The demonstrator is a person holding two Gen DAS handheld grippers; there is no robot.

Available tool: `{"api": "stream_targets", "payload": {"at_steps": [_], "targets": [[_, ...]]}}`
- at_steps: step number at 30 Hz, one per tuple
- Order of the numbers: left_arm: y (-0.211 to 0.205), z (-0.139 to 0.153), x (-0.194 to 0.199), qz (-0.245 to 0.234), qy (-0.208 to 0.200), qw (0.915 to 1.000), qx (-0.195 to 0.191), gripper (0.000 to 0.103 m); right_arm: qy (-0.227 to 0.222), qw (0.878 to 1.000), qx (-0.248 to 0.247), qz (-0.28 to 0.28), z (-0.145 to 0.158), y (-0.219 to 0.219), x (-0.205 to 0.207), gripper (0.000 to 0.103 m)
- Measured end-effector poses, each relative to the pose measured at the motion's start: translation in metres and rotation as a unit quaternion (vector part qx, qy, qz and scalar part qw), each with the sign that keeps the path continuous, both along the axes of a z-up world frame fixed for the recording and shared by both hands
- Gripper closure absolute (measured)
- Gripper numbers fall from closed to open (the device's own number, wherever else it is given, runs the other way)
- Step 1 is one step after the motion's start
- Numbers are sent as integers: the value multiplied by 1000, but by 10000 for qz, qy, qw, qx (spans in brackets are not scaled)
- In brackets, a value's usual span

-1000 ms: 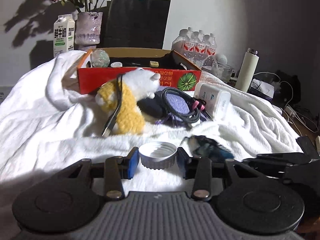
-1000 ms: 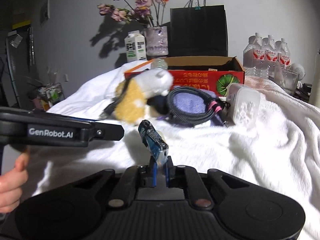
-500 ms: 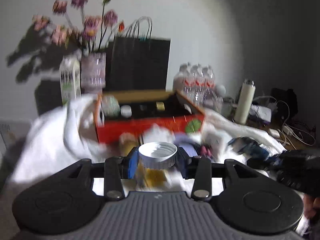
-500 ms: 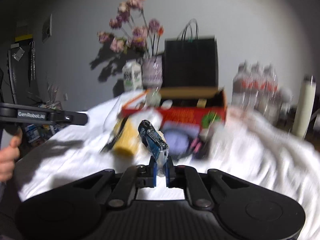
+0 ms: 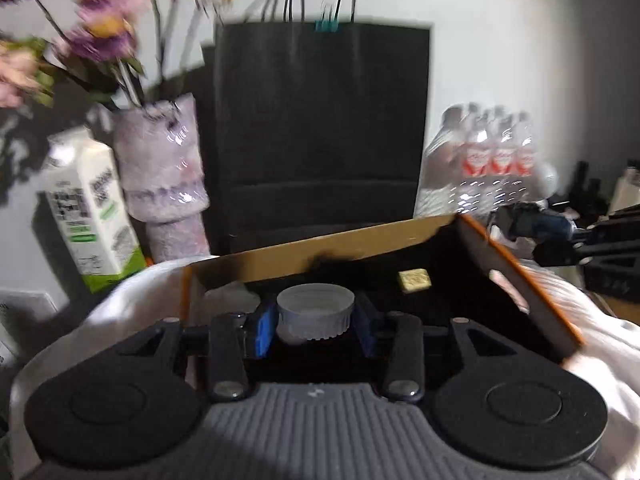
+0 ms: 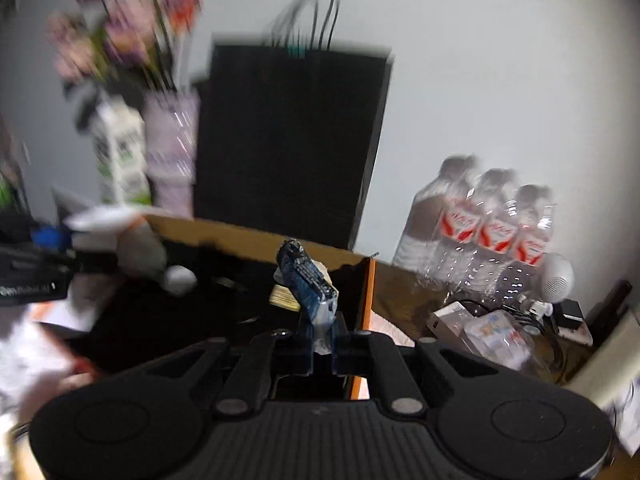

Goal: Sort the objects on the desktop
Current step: 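Carry the cap and packet into the cardboard box and open both tools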

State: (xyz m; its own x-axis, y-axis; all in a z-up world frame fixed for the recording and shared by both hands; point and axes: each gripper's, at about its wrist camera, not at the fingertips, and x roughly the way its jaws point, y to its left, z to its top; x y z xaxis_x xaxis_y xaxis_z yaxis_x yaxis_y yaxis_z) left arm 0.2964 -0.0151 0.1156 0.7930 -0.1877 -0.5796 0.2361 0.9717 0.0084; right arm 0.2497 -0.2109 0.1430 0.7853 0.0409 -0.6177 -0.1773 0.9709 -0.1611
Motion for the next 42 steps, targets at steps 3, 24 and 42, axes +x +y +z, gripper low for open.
{"api": "stream_targets", "payload": {"at_steps": [3, 24, 42], "targets": [[-3, -16, 39, 148, 242, 9996, -58, 62, 399, 9984, -359, -148, -21, 14, 51, 96], [22, 42, 25, 939, 770, 9925, 99, 19, 726, 9964, 360, -254, 11, -5, 57, 25], [22, 32, -255, 291, -386, 9982, 368, 7, -518, 9896, 1332, 187, 1, -28, -188, 13]]}}
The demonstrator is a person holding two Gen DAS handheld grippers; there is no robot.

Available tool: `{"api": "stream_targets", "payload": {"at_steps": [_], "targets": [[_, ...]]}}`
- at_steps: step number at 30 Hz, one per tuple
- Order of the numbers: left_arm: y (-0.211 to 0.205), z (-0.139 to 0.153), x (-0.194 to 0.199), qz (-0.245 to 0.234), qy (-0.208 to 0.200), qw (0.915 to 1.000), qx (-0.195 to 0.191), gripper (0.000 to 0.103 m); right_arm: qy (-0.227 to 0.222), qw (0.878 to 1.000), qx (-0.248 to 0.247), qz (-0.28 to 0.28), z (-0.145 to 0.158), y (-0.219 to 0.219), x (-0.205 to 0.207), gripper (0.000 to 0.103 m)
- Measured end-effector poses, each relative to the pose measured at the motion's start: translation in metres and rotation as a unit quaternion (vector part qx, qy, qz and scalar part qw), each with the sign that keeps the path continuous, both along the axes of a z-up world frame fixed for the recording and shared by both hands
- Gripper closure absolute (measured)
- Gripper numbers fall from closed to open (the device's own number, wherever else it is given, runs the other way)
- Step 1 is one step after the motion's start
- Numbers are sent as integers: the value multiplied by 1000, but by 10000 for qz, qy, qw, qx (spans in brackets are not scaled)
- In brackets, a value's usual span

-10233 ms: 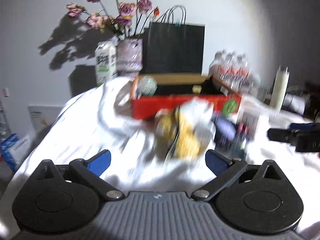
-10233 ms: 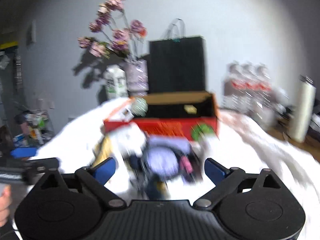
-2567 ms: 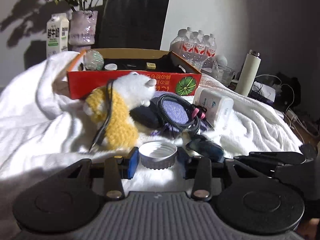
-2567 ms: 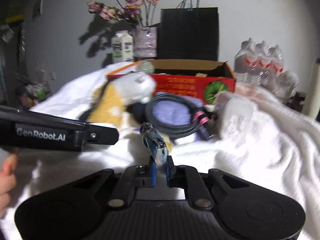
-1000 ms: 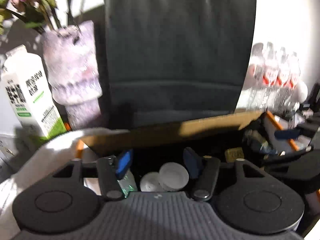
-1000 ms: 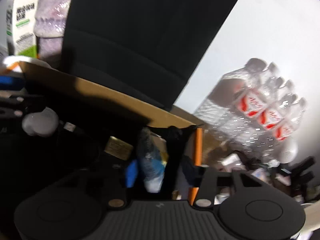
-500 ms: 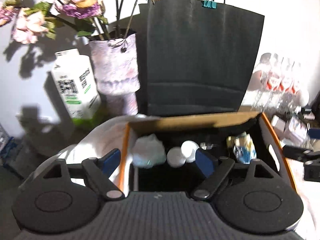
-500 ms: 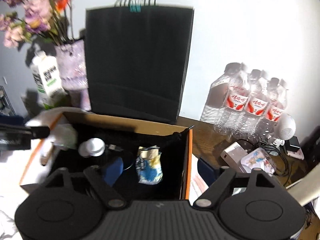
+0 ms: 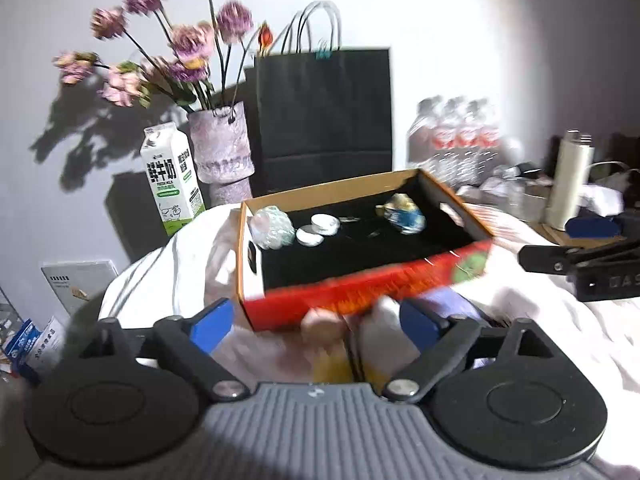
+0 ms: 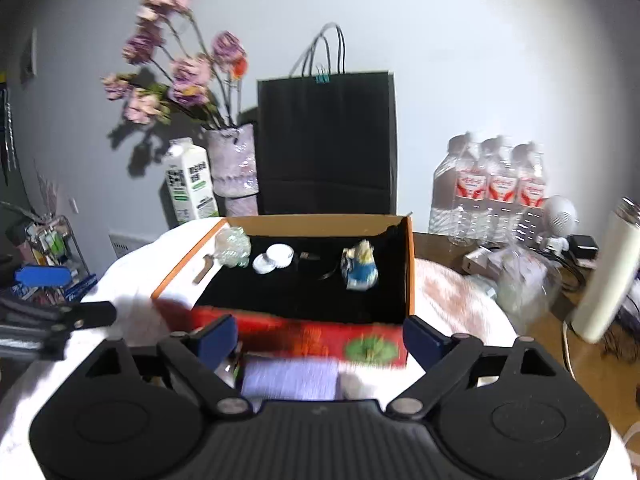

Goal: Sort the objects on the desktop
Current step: 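Carry the cap and packet into the cardboard box and open both tools, then grasp the black USB cable with the left tool while the right tool grasps the braided black cable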

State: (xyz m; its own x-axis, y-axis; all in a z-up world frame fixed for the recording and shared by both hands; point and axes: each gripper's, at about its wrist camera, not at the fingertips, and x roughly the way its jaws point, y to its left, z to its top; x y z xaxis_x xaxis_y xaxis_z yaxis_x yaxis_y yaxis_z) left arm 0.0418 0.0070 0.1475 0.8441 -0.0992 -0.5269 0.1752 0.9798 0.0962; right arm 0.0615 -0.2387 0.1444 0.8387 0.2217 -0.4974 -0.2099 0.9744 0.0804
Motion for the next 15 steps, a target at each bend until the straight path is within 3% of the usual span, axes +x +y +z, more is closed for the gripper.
{"api": "stream_targets", "payload": {"at_steps": [3, 6, 8, 10, 12, 15], "targets": [[0, -24, -62, 72, -485, 9988, 20, 5, -411, 9990, 190, -35, -29, 2, -64, 9], [-1, -51, -103, 150, -509, 9986, -61, 3, -545, 9979, 299, -185, -62, 7, -114, 7], [-5, -72, -124, 152, -447, 9987, 197, 3, -535, 9975, 74, -461, -85, 16, -137, 7], [-10, -89, -137, 176, -324, 9980, 513, 3, -549, 9949, -562, -639, -105, 30, -154, 7], [-9, -98, -143, 125, -177, 9989, 405, 3, -516, 9909, -1011, -727, -119, 39, -164, 7], [-5, -99, -137, 154, -198, 9995, 166, 3, -328, 9939, -867, -600, -131, 39, -167, 8]]}}
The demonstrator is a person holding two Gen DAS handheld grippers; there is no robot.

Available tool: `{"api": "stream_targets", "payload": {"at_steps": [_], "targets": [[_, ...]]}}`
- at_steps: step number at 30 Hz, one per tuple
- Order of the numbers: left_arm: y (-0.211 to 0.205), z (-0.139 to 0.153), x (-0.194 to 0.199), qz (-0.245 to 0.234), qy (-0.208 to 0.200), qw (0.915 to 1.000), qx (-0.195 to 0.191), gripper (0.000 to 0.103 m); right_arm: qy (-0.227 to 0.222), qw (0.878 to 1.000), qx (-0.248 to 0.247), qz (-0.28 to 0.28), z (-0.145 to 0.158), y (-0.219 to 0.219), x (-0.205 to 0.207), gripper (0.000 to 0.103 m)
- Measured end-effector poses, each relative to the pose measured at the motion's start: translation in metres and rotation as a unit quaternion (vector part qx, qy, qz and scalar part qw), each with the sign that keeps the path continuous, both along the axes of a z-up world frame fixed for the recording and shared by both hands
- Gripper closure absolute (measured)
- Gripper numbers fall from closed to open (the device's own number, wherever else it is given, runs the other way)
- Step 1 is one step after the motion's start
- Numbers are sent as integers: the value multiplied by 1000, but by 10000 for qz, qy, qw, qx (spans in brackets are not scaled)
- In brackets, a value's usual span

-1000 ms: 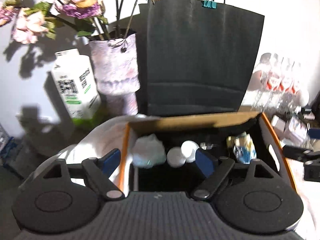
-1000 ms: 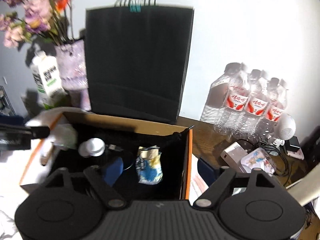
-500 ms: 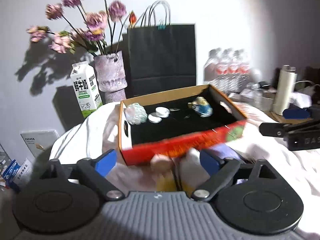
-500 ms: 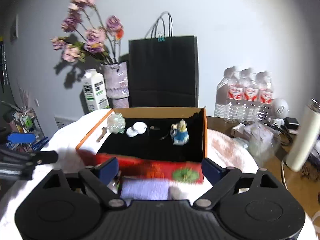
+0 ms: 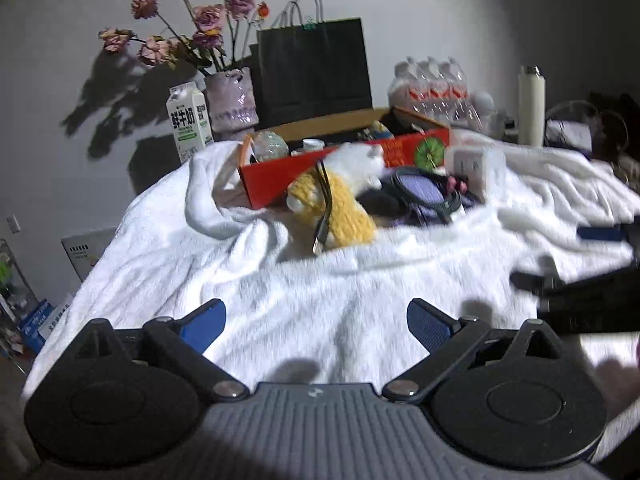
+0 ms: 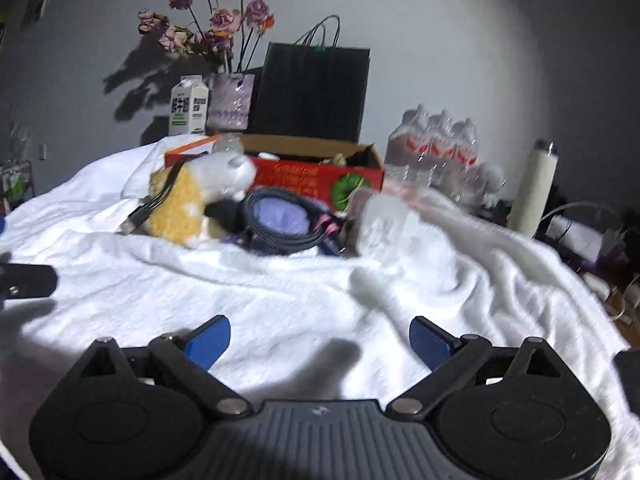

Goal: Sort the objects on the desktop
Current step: 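Grasp the black USB cable with the left tool while the right tool grasps the braided black cable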

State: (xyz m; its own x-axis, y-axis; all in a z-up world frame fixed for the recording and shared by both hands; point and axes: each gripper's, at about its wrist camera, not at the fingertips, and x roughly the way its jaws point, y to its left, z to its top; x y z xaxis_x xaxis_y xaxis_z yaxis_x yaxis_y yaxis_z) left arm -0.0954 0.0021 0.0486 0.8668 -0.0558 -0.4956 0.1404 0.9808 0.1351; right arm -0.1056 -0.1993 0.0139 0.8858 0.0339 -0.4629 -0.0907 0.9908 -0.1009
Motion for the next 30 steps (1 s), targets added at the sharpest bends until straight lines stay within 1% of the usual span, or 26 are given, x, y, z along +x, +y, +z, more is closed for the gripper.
{"api": "stream_targets", "payload": {"at_steps": [3, 4, 5, 7, 8, 9, 10, 11, 12, 13, 14, 15, 16, 18, 19, 20, 21, 22, 25, 27, 28, 30], "targets": [[5, 6, 19, 166, -183, 9997, -94, 4, -44, 9998, 123, 138, 2, 1, 3, 10], [5, 9, 26, 209, -241, 9994, -112, 8, -90, 9997, 128, 163, 3, 1, 4, 10], [3, 12, 35, 244, -273, 9992, -129, 11, -115, 9996, 153, 192, 4, 3, 5, 13], [1, 16, 56, 217, -271, 9990, -273, 24, -103, 9992, 255, 302, 6, 2, 10, 19], [0, 17, 68, 191, -205, 9990, -347, 29, -90, 9988, 299, 371, 7, 3, 14, 22], [-2, 16, 80, 124, -117, 9991, -395, 40, -56, 9985, 318, 448, 8, 5, 18, 24], [-6, 13, 91, 43, -14, 9990, -435, 48, -29, 9982, 308, 516, 8, 6, 22, 29], [-8, 10, 102, -14, 92, 9988, -479, 50, -29, 9980, 298, 557, 10, 8, 25, 31], [-11, 7, 112, -42, 155, 9986, -505, 50, -38, 9977, 304, 601, 10, 11, 29, 31], [-13, 5, 120, -22, 164, 9985, -523, 50, -43, 9973, 308, 659, 11, 13, 34, 32], [-14, 3, 128, -19, 174, 9985, -521, 51, -43, 9969, 303, 721, 12, 16, 39, 36], [-16, 2, 135, -36, 226, 9984, -523, 57, -49, 9966, 293, 769, 14, 18, 46, 39], [-16, 0, 140, -93, 271, 9980, -566, 65, -62, 9963, 283, 812, 15, 20, 54, 43], [-16, -2, 146, -93, 373, 9970, -673, 72, -109, 9960, 254, 855, 18, 23, 70, 48], [-15, -3, 146, -100, 356, 9969, -696, 77, -123, 9959, 237, 862, 19, 25, 78, 53], [-13, -2, 144, -99, 357, 9967, -717, 81, -117, 9959, 224, 868, 20, 26, 87, 55], [-10, 0, 142, -96, 372, 9963, -765, 92, -101, 9959, 224, 874, 21, 28, 96, 56], [-6, 3, 138, -72, 408, 9958, -816, 97, -67, 9957, 234, 895, 21, 31, 105, 57], [13, 10, 121, 17, 395, 9928, -1133, 97, 78, 9949, 228, 979, 15, 41, 128, 60], [23, 11, 111, 151, 451, 9912, -1231, 97, 246, 9944, 278, 985, 9, 46, 141, 64], [27, 12, 107, 174, 449, 9910, -1248, 97, 284, 9936, 380, 1026, 6, 46, 142, 68], [30, 13, 100, 200, 461, 9910, -1240, 97, 218, 9939, 439, 993, 7, 47, 138, 82]]}}
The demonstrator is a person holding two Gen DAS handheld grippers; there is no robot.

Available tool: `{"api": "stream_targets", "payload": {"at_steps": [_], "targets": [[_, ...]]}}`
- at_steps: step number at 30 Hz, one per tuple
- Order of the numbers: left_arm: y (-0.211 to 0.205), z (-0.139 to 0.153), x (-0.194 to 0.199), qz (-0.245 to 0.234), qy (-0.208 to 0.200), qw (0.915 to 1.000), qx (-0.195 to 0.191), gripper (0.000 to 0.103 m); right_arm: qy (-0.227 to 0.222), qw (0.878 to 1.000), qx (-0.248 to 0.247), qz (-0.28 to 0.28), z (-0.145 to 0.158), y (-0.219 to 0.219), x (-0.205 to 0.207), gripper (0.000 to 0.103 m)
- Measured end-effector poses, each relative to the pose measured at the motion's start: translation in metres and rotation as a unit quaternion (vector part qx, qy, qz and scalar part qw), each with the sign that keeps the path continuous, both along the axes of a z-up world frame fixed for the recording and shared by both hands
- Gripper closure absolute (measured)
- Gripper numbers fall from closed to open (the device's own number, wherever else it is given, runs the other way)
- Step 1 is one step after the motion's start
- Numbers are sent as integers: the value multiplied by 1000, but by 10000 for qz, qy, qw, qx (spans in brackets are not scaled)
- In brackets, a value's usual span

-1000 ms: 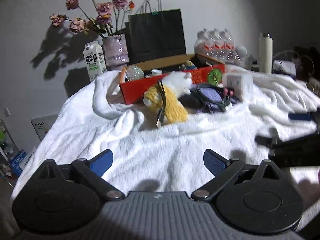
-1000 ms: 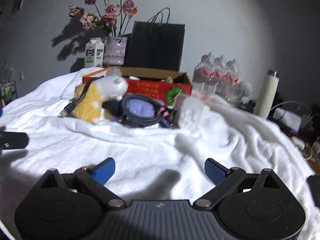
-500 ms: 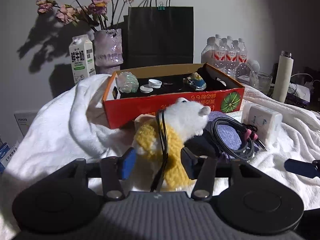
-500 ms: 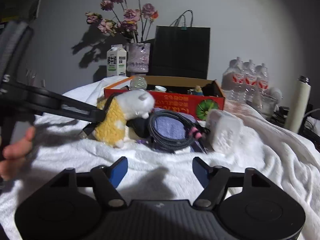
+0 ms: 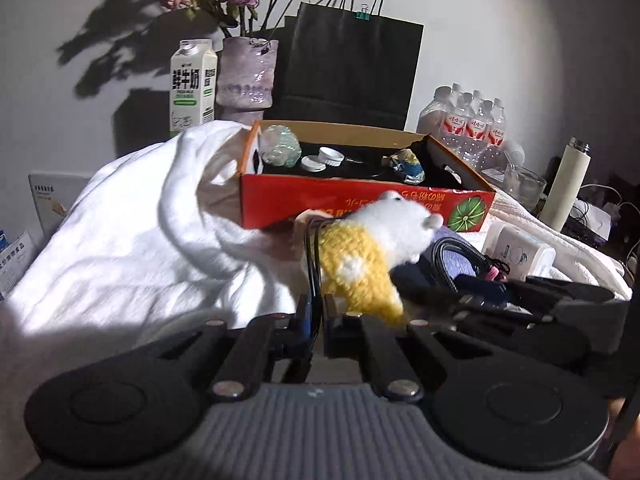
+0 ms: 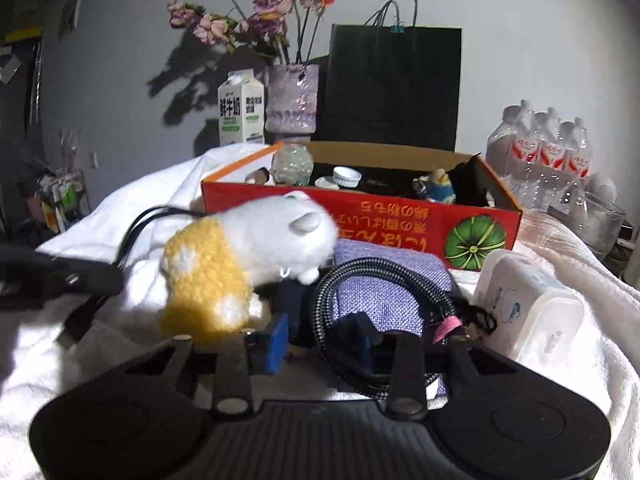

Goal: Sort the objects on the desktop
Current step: 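Grasp the black USB cable with the left tool while the right tool grasps the braided black cable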

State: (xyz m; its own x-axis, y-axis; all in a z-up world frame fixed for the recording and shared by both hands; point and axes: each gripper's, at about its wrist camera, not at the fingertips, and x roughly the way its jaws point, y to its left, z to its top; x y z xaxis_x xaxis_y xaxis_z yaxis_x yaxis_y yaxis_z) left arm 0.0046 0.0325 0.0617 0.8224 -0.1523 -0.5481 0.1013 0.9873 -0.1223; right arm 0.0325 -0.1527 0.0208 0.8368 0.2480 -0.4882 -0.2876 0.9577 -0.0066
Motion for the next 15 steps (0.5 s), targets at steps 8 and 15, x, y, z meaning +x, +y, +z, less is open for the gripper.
{"api": "stream_targets", "payload": {"at_steps": [8, 15], "targets": [[16, 31, -38, 249, -406, 9985, -255, 97, -176, 9976, 663, -109, 27, -29, -48, 97], [33, 62, -84, 353, -939, 9940, -426, 97, -394, 9933, 1062, -223, 55, -56, -101, 97]]}}
